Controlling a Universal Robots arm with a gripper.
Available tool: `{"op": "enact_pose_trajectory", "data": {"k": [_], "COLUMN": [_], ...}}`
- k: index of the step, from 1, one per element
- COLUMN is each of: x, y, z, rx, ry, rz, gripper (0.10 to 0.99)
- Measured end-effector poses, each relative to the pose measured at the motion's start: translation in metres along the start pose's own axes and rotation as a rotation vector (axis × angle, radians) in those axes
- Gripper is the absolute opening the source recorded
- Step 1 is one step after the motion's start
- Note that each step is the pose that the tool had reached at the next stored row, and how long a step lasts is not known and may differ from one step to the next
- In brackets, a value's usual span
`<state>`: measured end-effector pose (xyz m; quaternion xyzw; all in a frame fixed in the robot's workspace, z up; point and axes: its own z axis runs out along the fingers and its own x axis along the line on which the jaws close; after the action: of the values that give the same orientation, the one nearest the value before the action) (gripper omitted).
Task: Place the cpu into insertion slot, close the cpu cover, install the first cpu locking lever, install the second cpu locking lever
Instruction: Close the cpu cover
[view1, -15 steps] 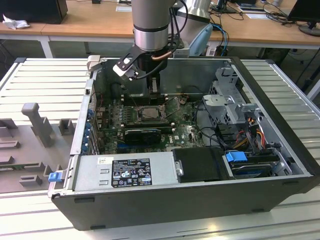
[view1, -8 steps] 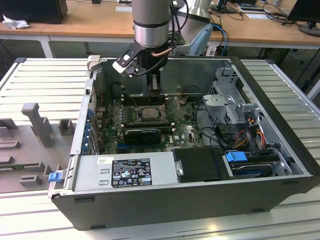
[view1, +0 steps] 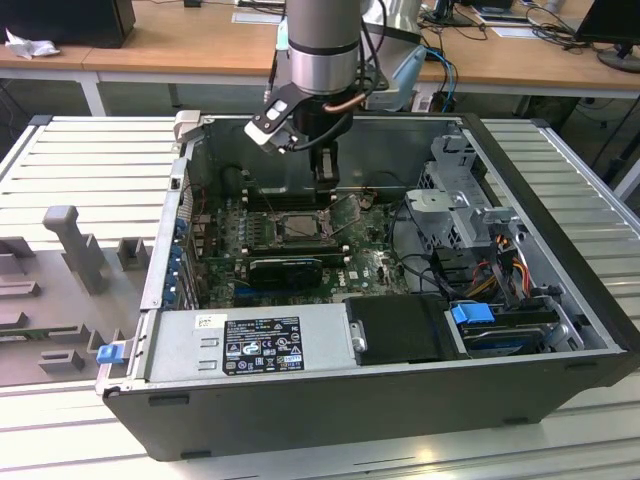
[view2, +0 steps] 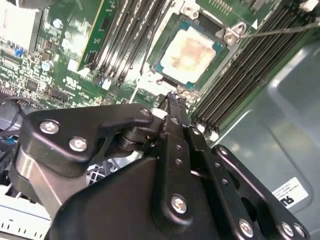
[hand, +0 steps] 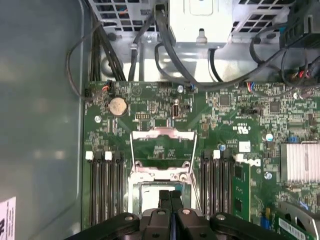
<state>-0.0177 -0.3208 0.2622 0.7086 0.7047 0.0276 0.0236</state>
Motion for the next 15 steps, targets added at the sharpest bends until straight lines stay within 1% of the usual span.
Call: {"op": "enact_pose_trajectory", "data": {"k": [5, 10, 11, 14, 15], "x": [0.0, 0.0008, 0.0011, 0.0028, 0.0033], "y": [0.0044, 0.0322, 0.0356, 0.0429, 0.0479], "z": [0.0035, 0.0139, 0.0141, 0.0135, 0.0138], "rx": [0.0, 0.001, 0.001, 0.003, 0.003], "ry": [0.0, 0.0001, -0.0001, 0.0002, 0.0002], "rz": [0.0, 0.0, -0.001, -0.001, -0.001], "gripper": [0.106, 0.106, 0.106, 0.106, 0.106]}}
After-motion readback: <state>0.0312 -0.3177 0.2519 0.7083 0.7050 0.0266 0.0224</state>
